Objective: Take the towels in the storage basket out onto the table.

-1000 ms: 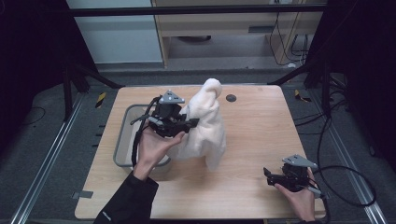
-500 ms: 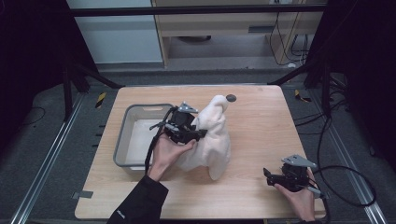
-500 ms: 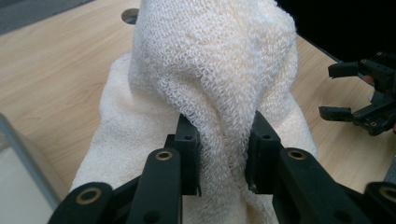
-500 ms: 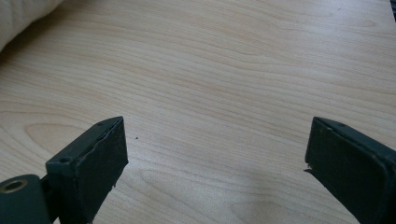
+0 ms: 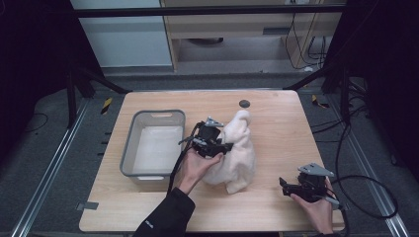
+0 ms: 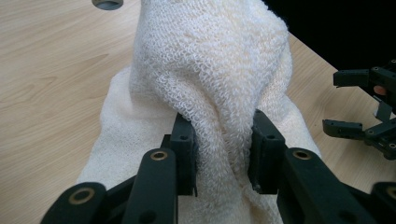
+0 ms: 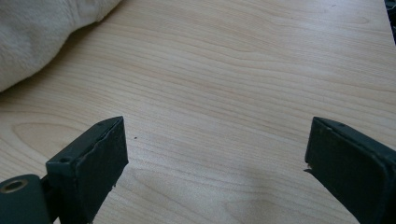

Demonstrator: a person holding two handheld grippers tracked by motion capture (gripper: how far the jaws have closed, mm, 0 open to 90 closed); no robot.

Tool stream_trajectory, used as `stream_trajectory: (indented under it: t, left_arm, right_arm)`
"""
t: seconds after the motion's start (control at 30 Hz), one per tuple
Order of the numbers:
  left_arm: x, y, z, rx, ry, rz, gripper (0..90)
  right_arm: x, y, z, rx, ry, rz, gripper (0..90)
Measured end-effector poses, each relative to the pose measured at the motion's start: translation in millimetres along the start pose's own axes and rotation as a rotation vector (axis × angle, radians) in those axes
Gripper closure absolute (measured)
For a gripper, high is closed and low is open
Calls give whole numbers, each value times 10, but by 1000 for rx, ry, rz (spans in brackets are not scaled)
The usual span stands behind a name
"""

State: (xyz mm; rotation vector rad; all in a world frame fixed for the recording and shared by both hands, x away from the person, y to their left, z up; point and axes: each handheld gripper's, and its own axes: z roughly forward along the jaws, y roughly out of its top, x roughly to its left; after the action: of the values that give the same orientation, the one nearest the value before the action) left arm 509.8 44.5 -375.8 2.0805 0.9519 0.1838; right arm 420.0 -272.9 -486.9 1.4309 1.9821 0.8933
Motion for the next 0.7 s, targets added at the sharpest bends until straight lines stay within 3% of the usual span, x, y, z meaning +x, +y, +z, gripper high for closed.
stream_trajectory:
  t: [0.3, 0.47, 0.53, 0.7]
  left_arm:
    - [-45, -35, 211, -26, -22, -14, 585]
    - [-96, -51, 364, -7, -17, -6, 470]
    - [-131, -70, 436, -5, -29, 1, 396]
    - [-169, -102, 506, -8, -46, 15, 313]
  right_arm:
    - [0, 2, 12, 3, 1, -1, 58]
    - [-1, 3, 14, 6, 4, -3, 58]
    - [1, 3, 11, 7, 3, -1, 58]
    - [-2, 4, 12, 5, 3, -3, 58]
